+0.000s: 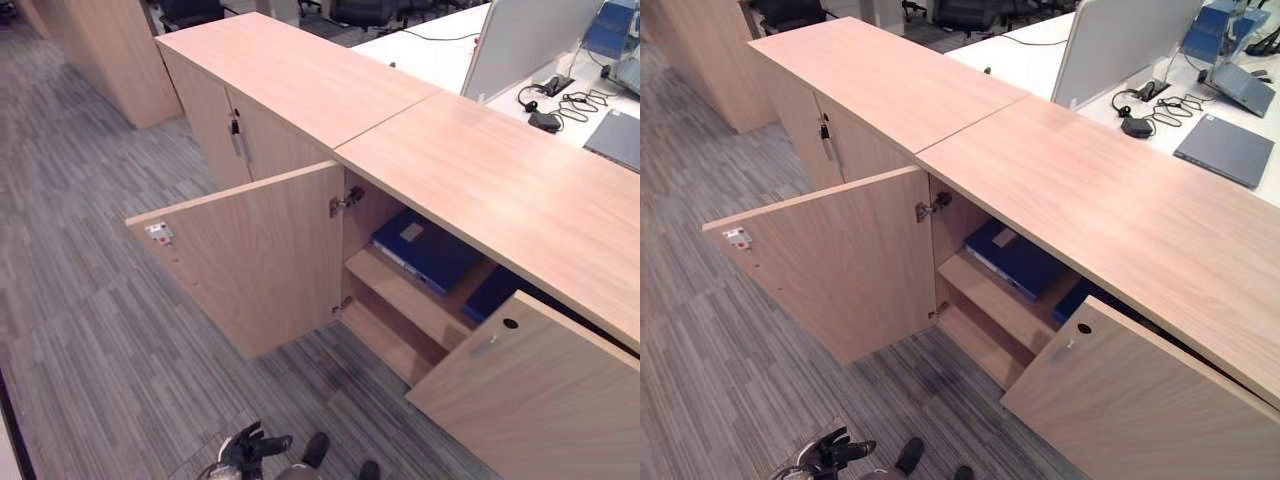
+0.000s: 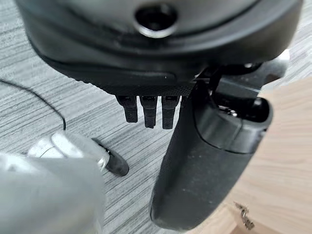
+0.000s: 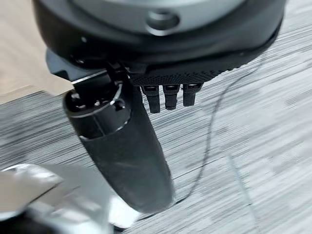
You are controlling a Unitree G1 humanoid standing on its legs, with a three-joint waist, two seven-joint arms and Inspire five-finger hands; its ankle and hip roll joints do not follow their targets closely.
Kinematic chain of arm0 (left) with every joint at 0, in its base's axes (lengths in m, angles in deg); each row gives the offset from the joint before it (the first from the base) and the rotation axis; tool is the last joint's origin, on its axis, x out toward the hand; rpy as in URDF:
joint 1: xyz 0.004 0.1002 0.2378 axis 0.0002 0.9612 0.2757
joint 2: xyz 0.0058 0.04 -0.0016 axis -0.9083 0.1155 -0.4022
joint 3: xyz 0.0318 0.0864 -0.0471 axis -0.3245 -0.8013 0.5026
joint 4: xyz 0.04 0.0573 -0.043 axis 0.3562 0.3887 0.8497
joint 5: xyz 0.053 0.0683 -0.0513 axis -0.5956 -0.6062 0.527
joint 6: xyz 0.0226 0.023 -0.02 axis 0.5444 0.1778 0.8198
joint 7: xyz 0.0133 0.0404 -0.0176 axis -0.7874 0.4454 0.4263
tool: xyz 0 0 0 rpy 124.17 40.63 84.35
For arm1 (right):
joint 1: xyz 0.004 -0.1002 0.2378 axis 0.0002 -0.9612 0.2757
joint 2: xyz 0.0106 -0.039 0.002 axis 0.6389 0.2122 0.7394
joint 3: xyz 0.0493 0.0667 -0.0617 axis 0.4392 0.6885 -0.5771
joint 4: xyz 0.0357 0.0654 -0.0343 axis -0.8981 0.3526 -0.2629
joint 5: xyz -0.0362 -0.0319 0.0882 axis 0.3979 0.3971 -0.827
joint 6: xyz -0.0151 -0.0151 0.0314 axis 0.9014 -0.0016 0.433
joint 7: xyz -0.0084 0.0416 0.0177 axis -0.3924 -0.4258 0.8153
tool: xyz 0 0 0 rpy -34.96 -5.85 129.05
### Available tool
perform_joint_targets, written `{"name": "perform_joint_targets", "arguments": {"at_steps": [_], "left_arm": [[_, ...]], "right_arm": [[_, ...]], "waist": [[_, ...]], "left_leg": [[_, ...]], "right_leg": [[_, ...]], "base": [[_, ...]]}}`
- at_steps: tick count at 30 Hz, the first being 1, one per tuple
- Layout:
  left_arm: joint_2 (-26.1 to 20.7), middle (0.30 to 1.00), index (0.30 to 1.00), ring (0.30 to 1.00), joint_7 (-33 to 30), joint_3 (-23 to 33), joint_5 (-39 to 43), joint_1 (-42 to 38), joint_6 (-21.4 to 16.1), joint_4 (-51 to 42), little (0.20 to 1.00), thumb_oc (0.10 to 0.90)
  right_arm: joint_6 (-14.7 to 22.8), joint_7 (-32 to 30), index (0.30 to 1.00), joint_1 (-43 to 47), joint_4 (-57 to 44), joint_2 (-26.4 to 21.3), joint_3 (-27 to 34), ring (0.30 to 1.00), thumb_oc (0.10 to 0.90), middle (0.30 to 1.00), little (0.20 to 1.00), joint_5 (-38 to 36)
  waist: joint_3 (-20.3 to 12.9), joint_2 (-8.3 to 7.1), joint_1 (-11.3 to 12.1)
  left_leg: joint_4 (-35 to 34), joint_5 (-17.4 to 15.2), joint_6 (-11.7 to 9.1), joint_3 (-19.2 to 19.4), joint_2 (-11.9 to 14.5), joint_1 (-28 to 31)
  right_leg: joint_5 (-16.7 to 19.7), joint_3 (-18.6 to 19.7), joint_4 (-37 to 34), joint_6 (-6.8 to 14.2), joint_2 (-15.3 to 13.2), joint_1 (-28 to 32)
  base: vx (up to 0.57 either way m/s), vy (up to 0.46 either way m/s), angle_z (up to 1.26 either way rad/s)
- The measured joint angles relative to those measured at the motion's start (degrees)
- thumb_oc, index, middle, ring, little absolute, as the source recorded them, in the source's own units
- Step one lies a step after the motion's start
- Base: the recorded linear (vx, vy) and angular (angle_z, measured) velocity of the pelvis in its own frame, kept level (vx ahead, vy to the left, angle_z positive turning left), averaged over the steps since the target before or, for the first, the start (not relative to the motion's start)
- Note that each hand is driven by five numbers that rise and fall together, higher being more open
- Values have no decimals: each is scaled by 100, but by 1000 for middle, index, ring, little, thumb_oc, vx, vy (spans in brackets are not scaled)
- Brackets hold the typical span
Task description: Put the empty folder in the office cabinet
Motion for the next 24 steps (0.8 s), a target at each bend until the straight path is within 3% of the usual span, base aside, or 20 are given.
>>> {"name": "perform_joint_targets", "arguments": {"at_steps": [1, 2, 3, 5, 7, 9, 10, 11, 13, 16, 17, 18, 20, 22, 24], "left_arm": [[-77, 900, 900, 900, -36, 24, -5, -161, 26, 76, 900, 800], [-195, 900, 900, 900, -28, 59, -14, -279, 23, 62, 900, 800], [-312, 900, 900, 900, -39, 64, -34, -340, 20, 23, 900, 800], [-556, 900, 900, 900, -32, 84, -59, -392, 32, -301, 900, 800], [-648, 900, 900, 900, -7, 251, -54, -382, -7, -458, 900, 800], [-745, 900, 900, 900, -17, 476, -52, -262, 14, -659, 900, 800], [-771, 900, 900, 900, -24, 501, -52, -273, -3, -679, 900, 800], [-911, 900, 900, 900, -22, 503, -53, -396, -4, -665, 900, 800], [-1145, 900, 900, 900, -23, 510, -52, -496, 8, -580, 900, 800], [-1454, 900, 900, 900, -37, 615, -34, -666, 12, -477, 900, 800], [-1534, 900, 900, 900, -44, 702, -1, -680, 13, -468, 900, 800], [-1625, 900, 900, 900, -42, 718, 4, -702, 12, -449, 900, 800], [-1815, 900, 900, 900, -29, 700, 2, -784, 12, -335, 900, 800], [-1837, 900, 900, 900, -23, 676, -4, -811, 12, -327, 900, 800], [-1833, 900, 900, 900, -11, 656, -20, -816, 35, -352, 900, 800]], "right_arm": [[6, -6, 900, 66, -63, -39, 29, 900, 800, 900, 900, -95], [9, -50, 900, 175, -90, -35, 67, 900, 800, 900, 900, -131], [10, -75, 900, 245, -103, -10, 113, 900, 800, 900, 900, -160], [18, -95, 900, 223, -208, -14, 249, 900, 800, 900, 900, -291], [-3, -96, 900, 243, -197, -68, 421, 900, 800, 900, 900, -364], [18, -85, 900, 230, -206, -261, 457, 900, 800, 900, 900, -376], [15, -86, 900, 221, -201, -309, 459, 900, 800, 900, 900, -376], [7, -71, 900, 212, -197, -309, 463, 900, 800, 900, 900, -378], [3, 1, 900, 220, -193, -291, 480, 900, 800, 900, 900, -387], [66, 50, 900, 123, -212, -401, 820, 900, 800, 900, 900, -517], [62, 54, 900, 112, -221, -479, 896, 900, 800, 900, 900, -537], [47, 32, 900, 106, -229, -545, 924, 900, 800, 900, 900, -546], [6, 31, 900, 19, -183, -678, 1097, 900, 800, 900, 900, -549], [3, 34, 900, -117, -167, -907, 1122, 900, 800, 900, 900, -550], [5, 37, 900, -107, -29, -1131, 1209, 900, 800, 900, 900, -551]], "waist": [[6, 5, -47], [52, -67, -113], [93, -171, -116], [104, -352, -153], [87, -249, -132], [82, 80, -139], [88, 190, -148], [92, 206, -118], [94, 194, -99], [140, 275, -136], [208, 243, -165], [227, 270, -212], [235, 250, -339], [212, 403, -387], [207, 608, -402]], "left_leg": [[108, -88, -150, 785, 69, -185], [348, -305, -4, 1797, 236, -345], [468, -373, 47, 2529, 380, -367], [524, -380, 14, 3450, 745, -251], [231, -316, -67, 3297, 968, 98], [-35, -24, -54, 3235, 1132, 561], [-106, -87, -46, 3227, 1172, 598], [-110, -99, -28, 3198, 1133, 548], [-68, -98, -29, 3190, 1071, 476], [-62, -89, -34, 3171, 1018, 344], [-27, -175, -36, 3356, 1049, 299], [77, -204, -14, 3553, 1146, 239], [86, -121, -134, 3645, 1499, 169], [-37, 4, -220, 3580, 1787, 163], [-230, 81, -250, 3539, 1840, 212]], "right_leg": [[39, -199, -49, -92, -42, -13], [45, -347, -57, -203, -141, -49], [53, -431, -55, -210, -255, -43], [53, -583, -64, -175, -459, -32], [40, -577, -42, -108, -454, -3], [-2, -581, 50, 34, -343, 25], [-19, -612, 81, 91, -313, 24], [-64, -643, 138, 227, -383, -56], [-21, -675, 99, 308, -451, -52], [5, -820, -9, 286, -525, -17], [35, -880, -17, 250, -559, -14], [72, -966, -24, 187, -608, 23], [39, -1049, -86, 267, -658, 130], [89, -1017, -112, 422, -670, 158], [165, -917, -114, 600, -686, 102]], "base": [[-94, -9, 53], [-53, -19, 53], [1, -13, 48], [56, 11, 54], [71, 20, 25], [41, 36, 2], [15, 69, 21], [7, 77, 16], [2, 90, 17], [19, 144, 28], [50, 147, 26], [64, 164, 30], [74, 215, 29], [109, 296, 7], [149, 385, -18]]}}
